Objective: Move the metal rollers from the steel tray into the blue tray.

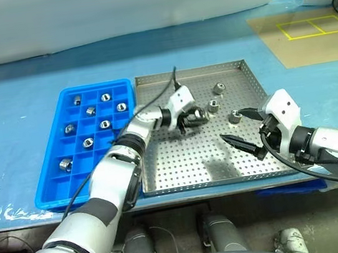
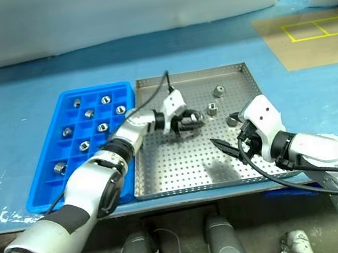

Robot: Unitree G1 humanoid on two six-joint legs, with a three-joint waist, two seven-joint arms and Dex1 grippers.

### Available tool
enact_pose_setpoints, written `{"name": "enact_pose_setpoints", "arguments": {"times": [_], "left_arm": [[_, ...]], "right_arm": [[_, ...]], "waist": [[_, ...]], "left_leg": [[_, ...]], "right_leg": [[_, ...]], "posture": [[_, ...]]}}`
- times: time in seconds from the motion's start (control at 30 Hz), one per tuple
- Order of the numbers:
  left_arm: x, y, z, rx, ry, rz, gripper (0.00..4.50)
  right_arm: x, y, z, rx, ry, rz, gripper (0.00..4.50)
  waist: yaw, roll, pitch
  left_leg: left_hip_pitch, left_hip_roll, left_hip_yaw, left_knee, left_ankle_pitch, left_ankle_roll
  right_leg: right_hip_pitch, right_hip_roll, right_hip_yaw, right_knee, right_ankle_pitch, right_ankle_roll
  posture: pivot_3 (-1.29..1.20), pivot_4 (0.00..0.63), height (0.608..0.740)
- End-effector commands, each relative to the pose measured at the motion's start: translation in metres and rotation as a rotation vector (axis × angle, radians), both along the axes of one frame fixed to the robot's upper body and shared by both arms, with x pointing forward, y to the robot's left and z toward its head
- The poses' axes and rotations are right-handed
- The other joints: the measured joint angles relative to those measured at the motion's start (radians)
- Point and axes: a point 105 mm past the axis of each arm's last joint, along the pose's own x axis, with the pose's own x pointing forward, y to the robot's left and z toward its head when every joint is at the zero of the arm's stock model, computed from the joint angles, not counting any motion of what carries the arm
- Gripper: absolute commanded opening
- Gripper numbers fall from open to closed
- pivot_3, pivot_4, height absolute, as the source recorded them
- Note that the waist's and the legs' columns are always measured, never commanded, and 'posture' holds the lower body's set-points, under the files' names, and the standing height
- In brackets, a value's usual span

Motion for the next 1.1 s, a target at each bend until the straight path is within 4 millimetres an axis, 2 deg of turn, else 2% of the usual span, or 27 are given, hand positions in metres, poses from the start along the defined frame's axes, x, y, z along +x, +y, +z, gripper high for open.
{"name": "enact_pose_setpoints", "arguments": {"times": [0.03,0.13,0.2,0.33,0.4,0.47,0.6,0.67,0.77,0.87,0.97,1.03,1.1], "left_arm": [[0.011,0.020,0.041,-0.074,-0.101,-0.001,1.77],[0.016,0.044,0.057,-0.097,-0.145,0.015,1.77],[0.017,0.060,0.061,-0.097,-0.165,0.024,1.77],[0.012,0.102,0.051,-0.031,-0.183,0.040,1.77],[0.010,0.138,0.050,-0.022,-0.176,0.113,1.77],[-0.001,0.162,0.050,-0.007,-0.185,0.134,1.77],[-0.033,0.185,0.054,-0.004,-0.187,0.151,1.77],[-0.043,0.203,0.060,-0.008,-0.201,0.230,1.77],[-0.050,0.225,0.070,-0.016,-0.229,0.354,1.77],[-0.053,0.238,0.076,-0.036,-0.238,0.435,1.77],[-0.068,0.259,0.050,0.044,-0.192,0.507,1.77],[-0.072,0.262,0.044,0.045,-0.171,0.525,1.77],[-0.072,0.255,0.042,0.018,-0.157,0.526,1.77]], "right_arm": [[0.008,0.006,0.010,0.007,-0.041,0.051,4.50],[0.016,0.012,0.008,0.007,-0.036,0.097,4.50],[0.021,0.017,0.007,0.008,-0.037,0.127,4.50],[0.031,0.028,0.006,0.019,-0.038,0.188,4.50],[0.037,0.036,0.005,0.023,-0.036,0.240,4.50],[0.043,0.042,0.004,0.023,-0.036,0.276,4.50],[0.050,0.050,0.003,0.027,-0.035,0.331,4.50],[0.054,0.058,0.002,0.030,-0.030,0.371,4.50],[0.059,0.068,0.001,0.029,-0.027,0.423,4.50],[0.063,0.073,0.001,0.029,-0.025,0.460,4.50],[0.066,0.086,0.000,0.029,-0.018,0.521,4.50],[0.068,0.089,0.000,0.032,-0.018,0.539,4.50],[0.069,0.091,0.000,0.031,-0.020,0.548,4.50]], "waist": [[0.002,0.000,0.000],[0.010,0.000,0.000],[0.018,0.000,0.000],[0.032,0.000,0.000],[0.036,0.000,0.000],[0.039,0.000,0.000],[0.073,0.000,0.001],[0.093,0.000,0.001],[0.115,0.000,0.001],[0.137,0.001,0.001],[0.139,0.001,0.001],[0.141,0.000,0.001],[0.153,-0.001,0.001]], "left_leg": [[0.000,0.000,0.000,-0.001,0.000,0.000],[0.000,0.000,0.000,-0.003,0.001,-0.001],[-0.002,0.000,0.000,-0.004,0.001,-0.001],[-0.001,0.000,0.000,-0.006,0.001,-0.001],[-0.001,0.001,0.000,-0.007,0.002,-0.002],[-0.003,0.001,0.000,-0.007,0.002,-0.002],[-0.004,0.001,0.000,-0.008,0.002,-0.004],[-0.004,0.001,0.001,-0.008,0.001,-0.007],[-0.003,0.001,0.001,-0.007,0.002,-0.010],[-0.003,0.001,0.001,-0.007,0.004,-0.013],[-0.002,0.001,0.001,-0.007,0.005,-0.015],[-0.001,0.001,0.000,-0.007,0.005,-0.015],[-0.004,0.002,0.000,-0.008,0.006,-0.016]], "right_leg": [[0.000,0.000,0.000,0.000,0.000,0.000],[-0.001,0.000,0.000,0.000,0.000,0.000],[-0.002,0.000,-0.001,-0.001,0.000,0.000],[-0.004,0.000,0.000,0.001,0.000,0.000],[-0.005,0.000,-0.001,0.001,0.000,0.000],[-0.008,0.000,-0.001,0.003,0.000,0.000],[-0.010,-0.001,-0.002,0.006,-0.001,-0.002],[-0.011,-0.002,-0.002,0.008,-0.001,-0.002],[-0.012,-0.003,-0.003,0.012,-0.001,-0.003],[-0.012,-0.003,-0.004,0.014,-0.002,-0.003],[-0.012,-0.004,-0.003,0.015,-0.002,-0.003],[-0.012,-0.004,-0.002,0.015,-0.002,-0.003],[-0.015,-0.003,-0.004,0.015,-0.002,-0.003]], "posture": [[-0.45,0.150,0.740],[-0.38,0.150,0.740],[-0.35,0.150,0.740],[-0.26,0.150,0.740],[-0.21,0.150,0.740],[-0.16,0.150,0.740],[-0.07,0.150,0.740],[-0.03,0.150,0.740],[0.03,0.150,0.740],[0.08,0.150,0.740],[0.12,0.150,0.740],[0.13,0.150,0.740],[0.13,0.150,0.740]]}}
